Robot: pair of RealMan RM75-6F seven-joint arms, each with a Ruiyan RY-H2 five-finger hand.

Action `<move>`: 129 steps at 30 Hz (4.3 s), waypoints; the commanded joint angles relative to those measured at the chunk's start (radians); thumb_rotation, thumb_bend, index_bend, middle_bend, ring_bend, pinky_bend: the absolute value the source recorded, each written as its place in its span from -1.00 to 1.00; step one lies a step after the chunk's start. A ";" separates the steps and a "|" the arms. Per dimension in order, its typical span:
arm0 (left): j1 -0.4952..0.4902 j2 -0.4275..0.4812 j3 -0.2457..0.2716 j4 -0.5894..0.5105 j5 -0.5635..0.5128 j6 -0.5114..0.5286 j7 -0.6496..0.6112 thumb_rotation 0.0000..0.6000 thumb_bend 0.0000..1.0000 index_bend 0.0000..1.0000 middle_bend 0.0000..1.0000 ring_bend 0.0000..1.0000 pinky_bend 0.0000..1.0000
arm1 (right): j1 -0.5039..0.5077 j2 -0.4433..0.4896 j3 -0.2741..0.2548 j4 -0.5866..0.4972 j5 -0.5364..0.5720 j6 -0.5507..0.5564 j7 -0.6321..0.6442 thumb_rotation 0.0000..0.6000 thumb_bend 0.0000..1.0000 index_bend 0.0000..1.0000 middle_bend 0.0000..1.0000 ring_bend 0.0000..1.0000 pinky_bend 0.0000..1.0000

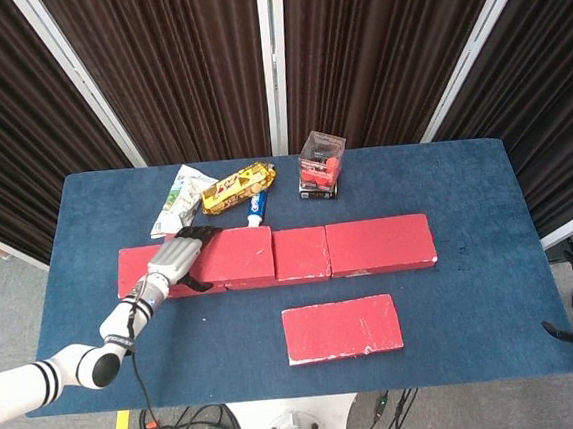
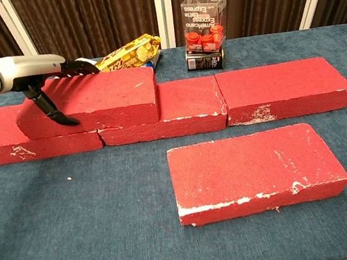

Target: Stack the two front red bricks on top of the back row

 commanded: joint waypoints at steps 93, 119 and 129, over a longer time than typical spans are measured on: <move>-0.078 -0.167 -0.085 -0.018 -0.101 0.122 0.103 1.00 -0.89 -1.00 -1.00 -1.00 -1.00 | -0.003 -0.005 0.007 0.045 0.026 -0.023 0.058 1.00 -1.00 -1.00 -1.00 -1.00 -1.00; -0.097 -0.236 -0.093 0.010 -0.135 0.156 0.143 1.00 -0.89 -1.00 -1.00 -1.00 -1.00 | -0.002 -0.009 0.009 0.058 0.034 -0.034 0.067 1.00 -1.00 -1.00 -1.00 -1.00 -1.00; -0.099 -0.252 -0.100 0.028 -0.128 0.171 0.156 1.00 -0.90 -1.00 -1.00 -1.00 -1.00 | -0.001 -0.012 0.009 0.069 0.037 -0.042 0.077 1.00 -1.00 -1.00 -1.00 -1.00 -1.00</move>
